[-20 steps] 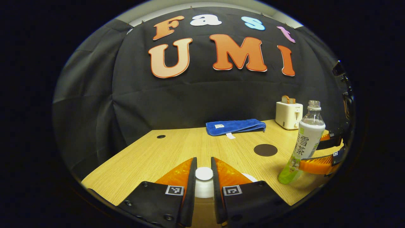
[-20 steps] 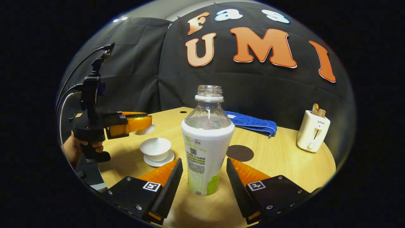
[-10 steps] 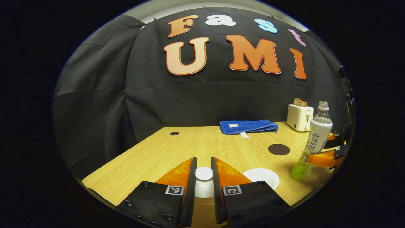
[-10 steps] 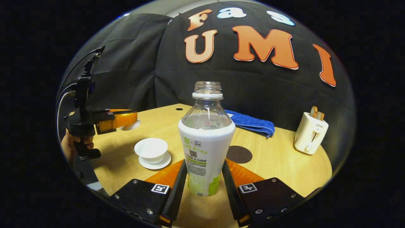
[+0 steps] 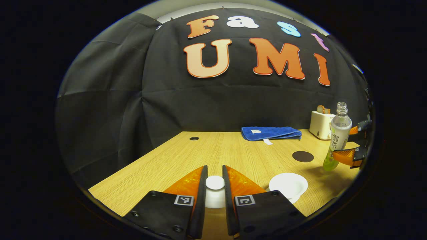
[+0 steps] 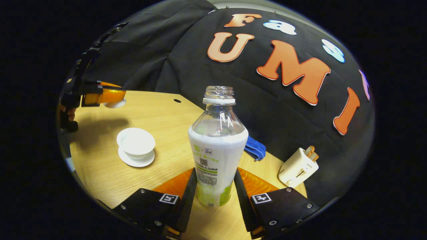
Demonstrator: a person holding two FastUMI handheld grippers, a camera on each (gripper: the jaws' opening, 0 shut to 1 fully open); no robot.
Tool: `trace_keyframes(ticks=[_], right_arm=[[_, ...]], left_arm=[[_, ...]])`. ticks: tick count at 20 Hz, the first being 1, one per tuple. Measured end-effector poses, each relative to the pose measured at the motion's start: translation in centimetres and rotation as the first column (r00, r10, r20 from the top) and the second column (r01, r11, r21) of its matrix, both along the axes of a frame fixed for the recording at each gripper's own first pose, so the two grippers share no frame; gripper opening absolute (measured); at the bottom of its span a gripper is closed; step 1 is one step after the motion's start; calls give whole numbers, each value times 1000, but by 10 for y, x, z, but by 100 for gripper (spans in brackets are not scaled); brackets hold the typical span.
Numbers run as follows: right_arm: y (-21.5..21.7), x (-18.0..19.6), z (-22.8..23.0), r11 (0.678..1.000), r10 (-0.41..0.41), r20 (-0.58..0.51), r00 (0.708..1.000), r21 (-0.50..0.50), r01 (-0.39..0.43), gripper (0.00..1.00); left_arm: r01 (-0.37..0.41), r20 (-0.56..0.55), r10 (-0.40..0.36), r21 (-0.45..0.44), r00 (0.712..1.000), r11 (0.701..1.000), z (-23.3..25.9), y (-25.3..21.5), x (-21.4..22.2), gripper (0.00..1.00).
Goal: Open the teacup lid with one hand, grasp the water bottle and pour water into the teacup with the other hand; after pouring, place the water bottle on the coaster and then close the teacup lid.
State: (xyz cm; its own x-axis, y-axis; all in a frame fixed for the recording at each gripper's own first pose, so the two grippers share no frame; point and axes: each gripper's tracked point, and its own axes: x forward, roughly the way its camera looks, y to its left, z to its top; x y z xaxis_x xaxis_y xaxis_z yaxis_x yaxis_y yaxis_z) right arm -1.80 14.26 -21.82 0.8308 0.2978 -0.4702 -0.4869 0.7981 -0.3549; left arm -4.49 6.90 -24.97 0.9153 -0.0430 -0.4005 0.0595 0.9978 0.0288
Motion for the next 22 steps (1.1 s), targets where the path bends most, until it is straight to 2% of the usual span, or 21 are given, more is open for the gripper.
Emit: trace_keyframes(ticks=[3, 6, 8, 9, 14, 22], right_arm=[[-4, 8, 7, 993, 20, 74, 997, -120, -11, 65], [-4, 13, 12, 971, 68, 136, 988, -236, -35, 65], [3, 13, 10, 956, 104, 154, 983, -290, -56, 68], [5, 13, 10, 947, 123, 163, 979, -315, -66, 65], [14, 10, 9, 902, 186, 204, 961, -423, -85, 65], [22, 18, 4, 793, 293, 277, 915, -605, -71, 65]], left_arm=[[-12, -7, 12, 0, 1000, 1000, -4, 8, -2, 30], [-19, -8, 19, -5, 1000, 1000, -4, 16, -4, 30], [-23, -4, 23, -8, 1000, 1000, -4, 19, -4, 30], [-24, -4, 24, -12, 1000, 1000, -3, 21, -5, 30], [-29, -5, 29, -15, 1000, 999, -5, 27, -9, 32], [-37, -4, 37, -19, 999, 999, -6, 38, -18, 31]])
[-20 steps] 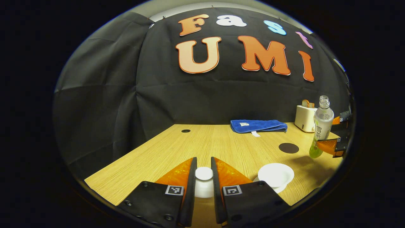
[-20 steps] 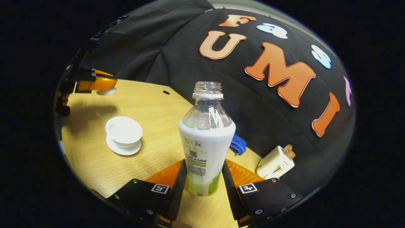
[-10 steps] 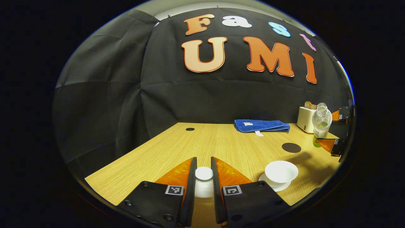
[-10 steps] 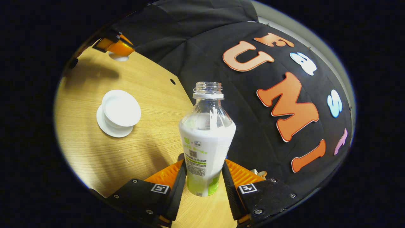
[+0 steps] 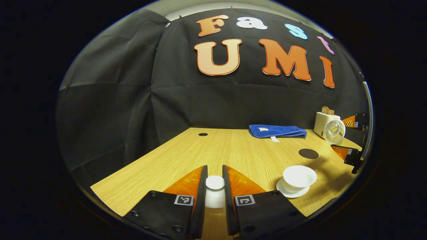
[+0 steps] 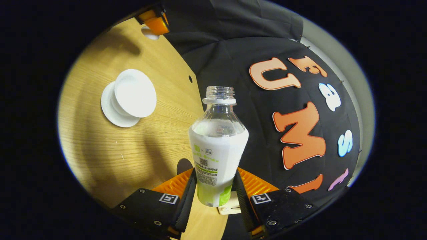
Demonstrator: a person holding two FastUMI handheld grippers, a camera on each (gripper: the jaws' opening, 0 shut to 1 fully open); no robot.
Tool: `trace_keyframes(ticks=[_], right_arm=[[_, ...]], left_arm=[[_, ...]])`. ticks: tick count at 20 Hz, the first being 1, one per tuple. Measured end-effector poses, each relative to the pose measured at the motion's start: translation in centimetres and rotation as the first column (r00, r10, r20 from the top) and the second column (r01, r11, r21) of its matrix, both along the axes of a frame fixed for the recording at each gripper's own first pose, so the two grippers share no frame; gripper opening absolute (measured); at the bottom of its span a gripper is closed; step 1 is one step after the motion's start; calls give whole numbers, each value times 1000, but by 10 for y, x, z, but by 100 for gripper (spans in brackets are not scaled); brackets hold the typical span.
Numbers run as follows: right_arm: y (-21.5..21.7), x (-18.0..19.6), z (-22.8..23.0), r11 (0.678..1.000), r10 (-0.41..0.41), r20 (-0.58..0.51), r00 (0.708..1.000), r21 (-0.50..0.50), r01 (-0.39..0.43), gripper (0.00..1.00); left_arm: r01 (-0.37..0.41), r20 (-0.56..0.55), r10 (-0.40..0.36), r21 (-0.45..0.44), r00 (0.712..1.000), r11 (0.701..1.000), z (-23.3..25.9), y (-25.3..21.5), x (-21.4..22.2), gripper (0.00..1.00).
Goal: Open the teacup lid with one hand, grasp the water bottle and pour water into the teacup with the other hand; after pouring, place the water bottle on the coaster and then close the teacup lid.
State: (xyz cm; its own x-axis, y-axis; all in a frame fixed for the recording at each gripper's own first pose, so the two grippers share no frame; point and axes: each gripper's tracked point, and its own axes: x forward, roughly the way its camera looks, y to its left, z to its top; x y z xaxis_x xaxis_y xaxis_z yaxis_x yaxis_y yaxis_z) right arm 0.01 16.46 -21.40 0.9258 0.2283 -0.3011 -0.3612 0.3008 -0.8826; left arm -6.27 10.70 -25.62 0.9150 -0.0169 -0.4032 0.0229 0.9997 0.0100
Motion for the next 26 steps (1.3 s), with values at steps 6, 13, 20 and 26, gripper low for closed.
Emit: trace_keyframes(ticks=[6, 13, 20, 26], right_arm=[[4, 3, 2, 992, 47, 90, 995, -122, -35, 65], [9, 13, 10, 963, 112, 183, 977, -263, -61, 65], [14, 17, 21, 938, 172, 255, 952, -339, -79, 65], [19, 22, 31, 918, 216, 297, 930, -385, -90, 64]], left_arm=[[-1, -1, 1, 3, 1000, 1000, -1, 6, -7, 31], [-7, -10, 7, 8, 1000, 1000, -4, 13, -15, 31], [0, -6, 0, 8, 1000, 1000, -2, 13, -18, 32], [0, -10, 1, 6, 1000, 1000, -3, 14, -18, 31]])
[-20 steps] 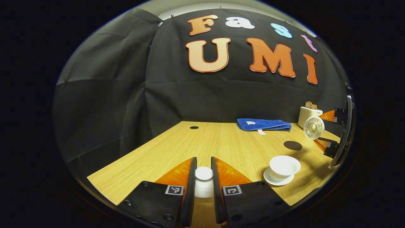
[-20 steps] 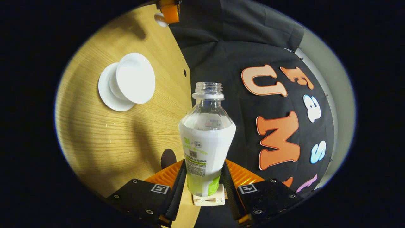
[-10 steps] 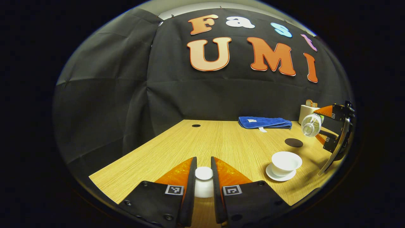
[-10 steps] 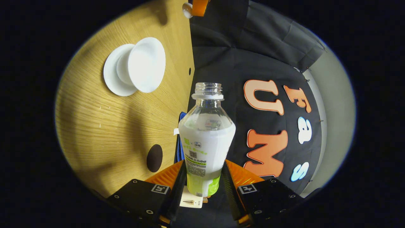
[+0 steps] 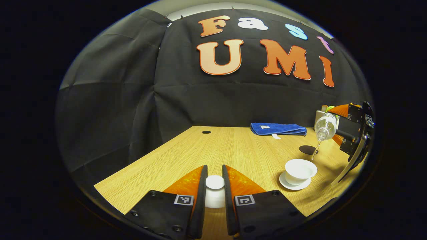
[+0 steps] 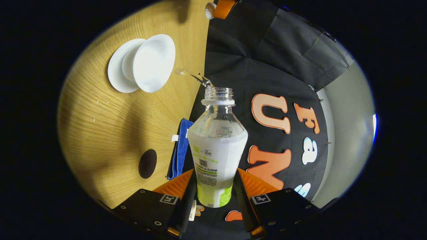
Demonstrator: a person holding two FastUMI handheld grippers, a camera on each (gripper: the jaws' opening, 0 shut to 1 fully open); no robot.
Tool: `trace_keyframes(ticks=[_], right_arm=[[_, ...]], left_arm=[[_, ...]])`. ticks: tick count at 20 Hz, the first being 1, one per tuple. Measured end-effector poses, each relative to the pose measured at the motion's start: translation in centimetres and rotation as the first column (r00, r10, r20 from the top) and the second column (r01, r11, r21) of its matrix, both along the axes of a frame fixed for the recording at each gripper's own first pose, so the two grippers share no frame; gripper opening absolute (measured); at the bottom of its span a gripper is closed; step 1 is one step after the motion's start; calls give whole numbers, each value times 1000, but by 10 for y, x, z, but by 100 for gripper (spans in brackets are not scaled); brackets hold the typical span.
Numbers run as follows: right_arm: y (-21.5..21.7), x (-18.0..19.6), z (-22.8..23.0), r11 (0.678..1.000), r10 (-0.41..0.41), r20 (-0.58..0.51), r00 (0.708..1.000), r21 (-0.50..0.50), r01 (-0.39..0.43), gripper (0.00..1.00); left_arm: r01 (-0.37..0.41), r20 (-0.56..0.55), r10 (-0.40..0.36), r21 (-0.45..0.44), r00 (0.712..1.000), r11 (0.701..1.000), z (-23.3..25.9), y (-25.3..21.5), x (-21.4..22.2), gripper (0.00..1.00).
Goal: Open the teacup lid with one hand, grasp the water bottle and pour water into the teacup with the other hand; after pouring, place the water bottle on the coaster and then close the teacup lid.
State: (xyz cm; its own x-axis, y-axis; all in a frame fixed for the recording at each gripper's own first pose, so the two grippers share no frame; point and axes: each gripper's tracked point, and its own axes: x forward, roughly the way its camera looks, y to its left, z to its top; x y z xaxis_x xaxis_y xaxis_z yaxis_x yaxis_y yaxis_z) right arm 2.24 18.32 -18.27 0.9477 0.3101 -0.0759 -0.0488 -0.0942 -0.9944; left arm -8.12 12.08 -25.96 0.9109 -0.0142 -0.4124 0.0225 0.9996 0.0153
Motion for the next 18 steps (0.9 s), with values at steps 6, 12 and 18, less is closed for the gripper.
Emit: trace_keyframes(ticks=[6, 12, 18], right_arm=[[1, 4, 7, 1000, 14, 31, 999, -16, -14, 64], [2, 5, 16, 999, 31, 69, 997, -43, -28, 64], [6, 8, 24, 996, 64, 119, 991, -74, -55, 67]], left_arm=[[0, 1, 0, -1, 1000, 1000, 1, 0, 0, 31], [4, 5, -4, -5, 1000, 1000, 3, -2, 2, 31], [5, 8, -5, -10, 1000, 1000, 5, -2, 0, 31]])
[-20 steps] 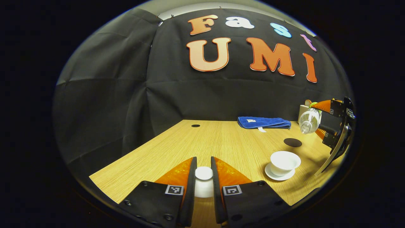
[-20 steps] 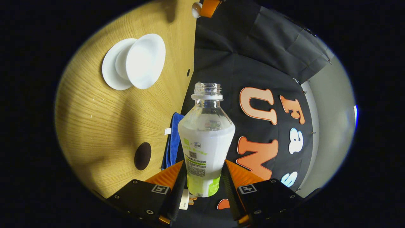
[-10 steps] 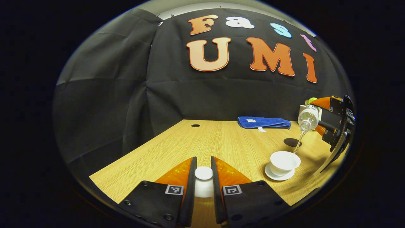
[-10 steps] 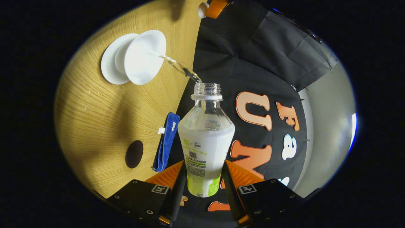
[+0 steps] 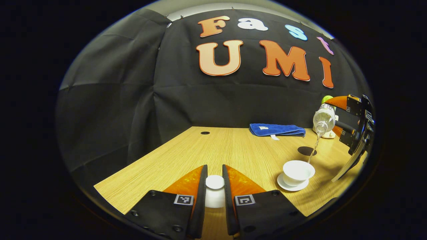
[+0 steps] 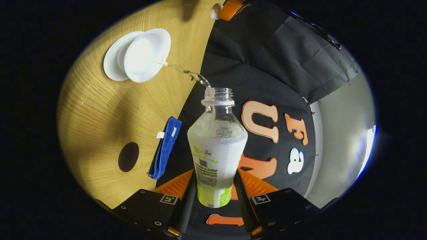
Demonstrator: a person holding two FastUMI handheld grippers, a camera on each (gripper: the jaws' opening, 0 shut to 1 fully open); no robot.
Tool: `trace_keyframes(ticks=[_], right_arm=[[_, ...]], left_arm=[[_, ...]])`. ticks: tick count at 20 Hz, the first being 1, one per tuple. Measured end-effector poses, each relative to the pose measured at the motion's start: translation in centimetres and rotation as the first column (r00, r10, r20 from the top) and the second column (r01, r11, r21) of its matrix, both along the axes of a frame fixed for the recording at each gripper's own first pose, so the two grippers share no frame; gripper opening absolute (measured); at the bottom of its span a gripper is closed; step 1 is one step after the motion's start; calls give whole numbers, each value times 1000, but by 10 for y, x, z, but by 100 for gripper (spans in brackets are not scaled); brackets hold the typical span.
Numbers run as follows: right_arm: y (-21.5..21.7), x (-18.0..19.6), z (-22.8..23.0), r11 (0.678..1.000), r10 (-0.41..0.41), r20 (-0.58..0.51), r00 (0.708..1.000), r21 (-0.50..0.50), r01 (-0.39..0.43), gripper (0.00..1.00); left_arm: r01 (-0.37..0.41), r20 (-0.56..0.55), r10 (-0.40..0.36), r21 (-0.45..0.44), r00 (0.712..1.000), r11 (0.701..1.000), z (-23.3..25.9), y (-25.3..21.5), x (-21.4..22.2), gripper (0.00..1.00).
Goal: Open the teacup lid with one hand, grasp the water bottle and pour water into the teacup with the other hand; after pouring, place the water bottle on the coaster and then close the teacup lid.
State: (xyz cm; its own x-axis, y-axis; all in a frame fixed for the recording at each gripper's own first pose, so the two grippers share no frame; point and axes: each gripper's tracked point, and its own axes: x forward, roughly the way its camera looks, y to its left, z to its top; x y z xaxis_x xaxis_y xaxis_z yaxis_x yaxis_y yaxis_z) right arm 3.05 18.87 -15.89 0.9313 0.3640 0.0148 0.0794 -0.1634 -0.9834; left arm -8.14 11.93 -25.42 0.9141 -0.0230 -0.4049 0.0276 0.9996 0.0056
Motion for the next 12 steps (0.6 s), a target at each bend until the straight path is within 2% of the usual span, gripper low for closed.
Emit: trace_keyframes(ticks=[2, 11, 12], right_arm=[[1, -1, 1, 1000, 9, 12, 1000, -8, -9, 64], [5, 0, 9, 996, 61, 98, 993, -73, -54, 64], [5, -1, 7, 995, 63, 100, 993, -80, -55, 61]], left_arm=[[-1, 0, 1, -2, 1000, 1000, 1, -1, 0, 31], [2, 7, -2, -7, 1000, 1000, 5, -1, -1, 31], [4, 7, -4, -8, 1000, 1000, 5, -1, -1, 31]])
